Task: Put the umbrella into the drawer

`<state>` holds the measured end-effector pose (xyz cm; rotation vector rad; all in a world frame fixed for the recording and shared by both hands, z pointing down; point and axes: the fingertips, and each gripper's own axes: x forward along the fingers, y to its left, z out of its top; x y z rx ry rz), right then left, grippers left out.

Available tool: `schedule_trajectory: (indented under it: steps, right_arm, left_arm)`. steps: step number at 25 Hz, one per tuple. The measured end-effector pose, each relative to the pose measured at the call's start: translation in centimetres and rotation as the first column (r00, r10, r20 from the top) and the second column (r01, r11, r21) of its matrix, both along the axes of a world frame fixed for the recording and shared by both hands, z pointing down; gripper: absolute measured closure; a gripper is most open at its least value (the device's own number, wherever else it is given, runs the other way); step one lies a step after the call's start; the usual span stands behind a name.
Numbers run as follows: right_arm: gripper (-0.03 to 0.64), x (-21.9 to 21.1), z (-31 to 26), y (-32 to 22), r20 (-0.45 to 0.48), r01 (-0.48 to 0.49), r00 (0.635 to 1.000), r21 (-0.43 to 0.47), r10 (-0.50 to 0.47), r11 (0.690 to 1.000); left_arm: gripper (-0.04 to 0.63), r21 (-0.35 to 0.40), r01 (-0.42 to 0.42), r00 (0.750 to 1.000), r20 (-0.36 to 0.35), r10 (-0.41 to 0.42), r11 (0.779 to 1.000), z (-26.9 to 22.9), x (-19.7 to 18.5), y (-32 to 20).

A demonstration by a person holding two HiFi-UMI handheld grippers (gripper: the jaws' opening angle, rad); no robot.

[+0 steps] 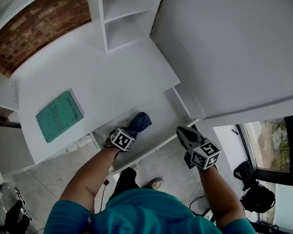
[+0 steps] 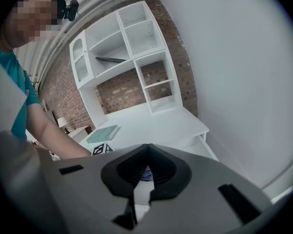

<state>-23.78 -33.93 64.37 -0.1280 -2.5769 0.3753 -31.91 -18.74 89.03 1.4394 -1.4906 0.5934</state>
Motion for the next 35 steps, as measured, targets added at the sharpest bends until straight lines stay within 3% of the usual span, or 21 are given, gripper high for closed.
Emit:
schedule_trajectory:
  steps: [5, 11, 20, 23, 28, 35]
  right_arm:
    - [0.595, 1.2, -1.4, -0.5, 0.028, -0.024, 0.999, 0.005, 0.024, 1.0]
    - [0.595, 2.8, -4.4, -1.4, 0.078, -0.048, 0.996, 0.016, 0.046, 0.999]
    - [0.594, 6.6, -9.6, -2.6, 0.16, -0.09, 0.984, 0.059, 0.08, 0.994]
    - [0.594, 8.5, -11.1, -3.1, 0.184, -0.113, 0.978, 0.072, 0.098, 0.991]
    - [0.595, 12.1, -13.7, -4.0, 0.218, -0.153, 0.967, 0.086, 0.131, 0.984]
    - [0.594, 17.1, -16.2, -4.1, 0.241, -0.168, 0.961, 0.116, 0.136, 0.979]
  left_arm:
    - [0.282, 0.101, 0.03, 0.999, 0.035, -0.034, 0.994, -4.0, -0.3, -0.2]
    - [0.283, 0.26, 0.08, 0.995, 0.044, -0.094, 0.962, -11.9, -0.6, -1.1]
    - [0.288, 0.502, 0.027, 0.996, 0.064, -0.069, 0.865, -25.0, 2.6, -3.5]
    - [0.325, 0.563, -0.006, 0.997, 0.072, -0.042, 0.826, -28.7, 4.4, -4.3]
    - [0.379, 0.644, -0.021, 0.999, 0.052, -0.017, 0.765, -33.5, 7.5, -5.6]
    - [0.464, 0.714, -0.025, 1.0, 0.018, 0.017, 0.7, -37.9, 12.1, -6.7]
